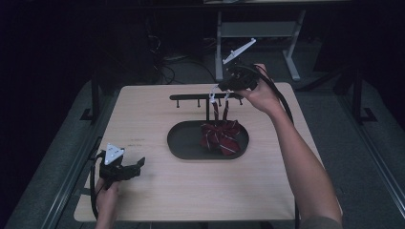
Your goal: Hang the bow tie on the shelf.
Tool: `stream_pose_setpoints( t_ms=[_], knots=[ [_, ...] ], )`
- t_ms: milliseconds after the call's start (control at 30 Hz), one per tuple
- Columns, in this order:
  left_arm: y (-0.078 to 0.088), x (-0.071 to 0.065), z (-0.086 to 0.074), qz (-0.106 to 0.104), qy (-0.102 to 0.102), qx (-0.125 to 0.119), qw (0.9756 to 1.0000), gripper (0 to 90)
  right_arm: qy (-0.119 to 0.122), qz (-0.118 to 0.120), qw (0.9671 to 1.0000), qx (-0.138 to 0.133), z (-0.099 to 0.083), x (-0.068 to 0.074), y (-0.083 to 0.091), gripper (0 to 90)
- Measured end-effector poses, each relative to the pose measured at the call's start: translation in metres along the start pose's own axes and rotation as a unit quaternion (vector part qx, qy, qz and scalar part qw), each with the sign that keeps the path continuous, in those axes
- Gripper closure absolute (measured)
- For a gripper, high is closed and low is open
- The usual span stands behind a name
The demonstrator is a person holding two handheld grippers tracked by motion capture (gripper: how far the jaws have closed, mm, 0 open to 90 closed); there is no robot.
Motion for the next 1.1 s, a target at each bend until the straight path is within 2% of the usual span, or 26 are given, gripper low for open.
stream_pose_setpoints(
  t_ms=[500, 833, 1100],
  knots=[
    [0.001, -0.001, 0.000, 0.000, -0.005, 0.003, 1.0000, 13.5, -0.006, 0.010, 0.9997, 0.021, -0.017, -0.002, -0.022, 87.5],
    [0.001, -0.001, 0.000, -0.001, -0.004, 0.002, 1.0000, 13.6, -0.005, 0.004, 0.9996, 0.026, -0.020, -0.003, -0.026, 86.6],
    [0.001, -0.001, 0.000, 0.000, -0.004, 0.001, 1.0000, 13.5, -0.003, 0.004, 0.9996, 0.028, -0.022, -0.002, -0.027, 81.4]
  ],
)
Point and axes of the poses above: each handheld gripper's, and its own axes: y roughly backward along the jaws, z roughly out of its top, x roughly to its left, the point moved 6 cm from there along -y, roughly forward along the jaws, and after that the axes turned 12 degrees about x, right-handed, at the moved point
